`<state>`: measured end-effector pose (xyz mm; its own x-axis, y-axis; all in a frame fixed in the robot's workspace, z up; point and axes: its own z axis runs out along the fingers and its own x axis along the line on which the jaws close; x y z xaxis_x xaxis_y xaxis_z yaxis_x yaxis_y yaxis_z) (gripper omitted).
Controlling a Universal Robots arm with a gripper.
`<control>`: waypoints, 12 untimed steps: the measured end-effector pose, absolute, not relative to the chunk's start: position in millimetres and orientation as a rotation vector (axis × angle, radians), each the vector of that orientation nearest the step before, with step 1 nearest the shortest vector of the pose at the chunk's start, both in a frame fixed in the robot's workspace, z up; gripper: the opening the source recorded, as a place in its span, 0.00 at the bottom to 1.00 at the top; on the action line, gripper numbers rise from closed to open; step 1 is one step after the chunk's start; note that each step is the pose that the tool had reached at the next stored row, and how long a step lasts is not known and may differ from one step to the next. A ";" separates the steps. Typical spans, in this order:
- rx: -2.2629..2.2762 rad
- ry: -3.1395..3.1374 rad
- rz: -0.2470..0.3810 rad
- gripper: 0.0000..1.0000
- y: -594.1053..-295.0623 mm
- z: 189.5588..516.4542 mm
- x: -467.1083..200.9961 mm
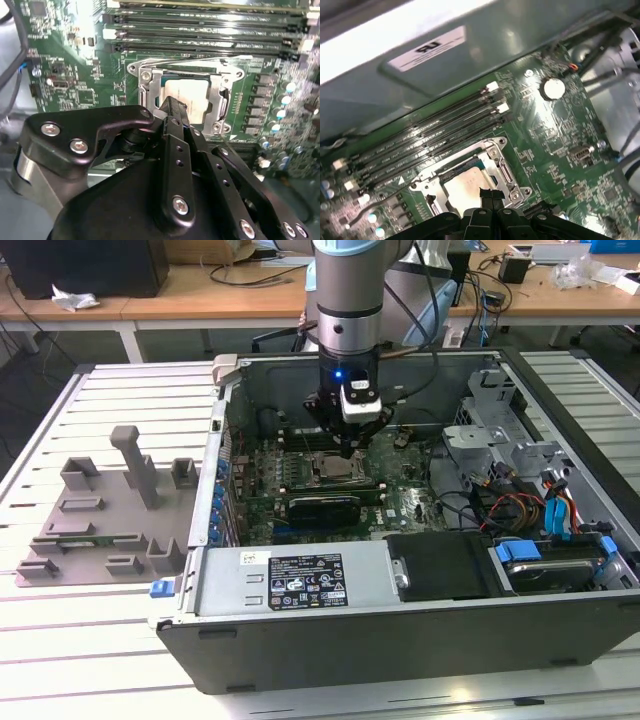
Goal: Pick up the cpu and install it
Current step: 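Close the cpu cover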
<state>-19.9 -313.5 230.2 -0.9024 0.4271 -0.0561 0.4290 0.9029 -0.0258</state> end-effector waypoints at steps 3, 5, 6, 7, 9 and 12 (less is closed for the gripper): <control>0.579 3.036 -0.057 0.11 -313.5 230.2 -19.9; 0.516 3.046 -0.057 0.11 -313.5 230.1 -19.9; 0.488 3.050 -0.057 0.11 -313.5 230.0 -19.8; 0.457 3.055 -0.058 0.11 -313.5 230.0 -19.8; 0.395 3.062 -0.058 0.11 -313.5 229.9 -19.8; 0.304 3.071 -0.059 0.11 -313.5 229.8 -19.9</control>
